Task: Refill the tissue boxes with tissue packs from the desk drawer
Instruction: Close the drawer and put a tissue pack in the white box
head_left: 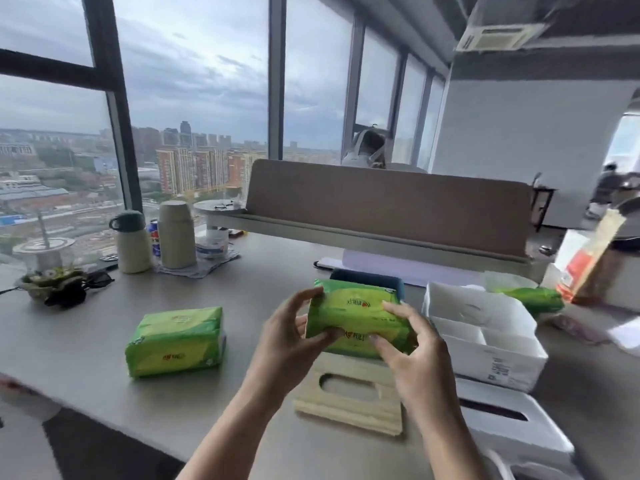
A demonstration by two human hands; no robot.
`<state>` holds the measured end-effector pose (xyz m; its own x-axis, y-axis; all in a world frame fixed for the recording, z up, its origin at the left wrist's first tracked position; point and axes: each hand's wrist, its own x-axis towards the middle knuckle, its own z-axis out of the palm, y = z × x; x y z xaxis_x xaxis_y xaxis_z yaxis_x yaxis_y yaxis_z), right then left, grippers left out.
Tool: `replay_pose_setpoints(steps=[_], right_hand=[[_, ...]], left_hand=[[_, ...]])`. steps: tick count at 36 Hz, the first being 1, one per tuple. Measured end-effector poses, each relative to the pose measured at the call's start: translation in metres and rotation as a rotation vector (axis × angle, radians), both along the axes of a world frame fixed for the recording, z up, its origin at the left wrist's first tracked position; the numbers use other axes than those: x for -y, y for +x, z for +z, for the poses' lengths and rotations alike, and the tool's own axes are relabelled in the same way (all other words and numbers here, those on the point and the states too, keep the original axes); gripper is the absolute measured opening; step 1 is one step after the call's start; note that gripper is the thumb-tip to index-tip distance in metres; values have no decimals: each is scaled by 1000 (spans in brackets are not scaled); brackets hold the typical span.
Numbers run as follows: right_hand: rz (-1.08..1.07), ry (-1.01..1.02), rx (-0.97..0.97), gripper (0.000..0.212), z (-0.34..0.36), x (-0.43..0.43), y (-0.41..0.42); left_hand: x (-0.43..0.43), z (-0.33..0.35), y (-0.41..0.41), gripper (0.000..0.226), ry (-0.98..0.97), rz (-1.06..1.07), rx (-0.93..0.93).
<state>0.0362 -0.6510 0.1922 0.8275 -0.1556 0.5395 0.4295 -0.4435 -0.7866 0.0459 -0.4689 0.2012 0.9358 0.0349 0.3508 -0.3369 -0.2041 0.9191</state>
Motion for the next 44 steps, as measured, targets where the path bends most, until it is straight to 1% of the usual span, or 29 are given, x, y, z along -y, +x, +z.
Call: replay_pose_setpoints(steps=[7,11,14,17,22,34,37,40,42,44], right_hand=[[-153,45,14,45,19,88,5],[-215,63,74,42,27,128,13],[-262,25,98,41,33,151,20],[-288,-45,86,41,33,174,33],[-297,-102,57,40,29,199,60],[-294,-202,-75,40,6,215,109],[-306,-248,-132,39,1,213,115],[-314,-306,-191,38,0,213,116],[-307,-352,-222,38,-1,212,115],[-307,-381,-229,37,-1,210,114]], left_hand=[[88,18,37,58,90,-148,68],[130,26,52,56,129,-209,80],[157,30,63,55,133,-235,83],[178,29,79,56,152,-218,93],[204,25,104,56,192,-170,121],[225,12,140,52,352,-92,70],[227,7,146,53,452,-60,70],[229,6,146,49,643,33,145],[229,5,146,48,782,86,159],[229,3,147,48,844,77,147]])
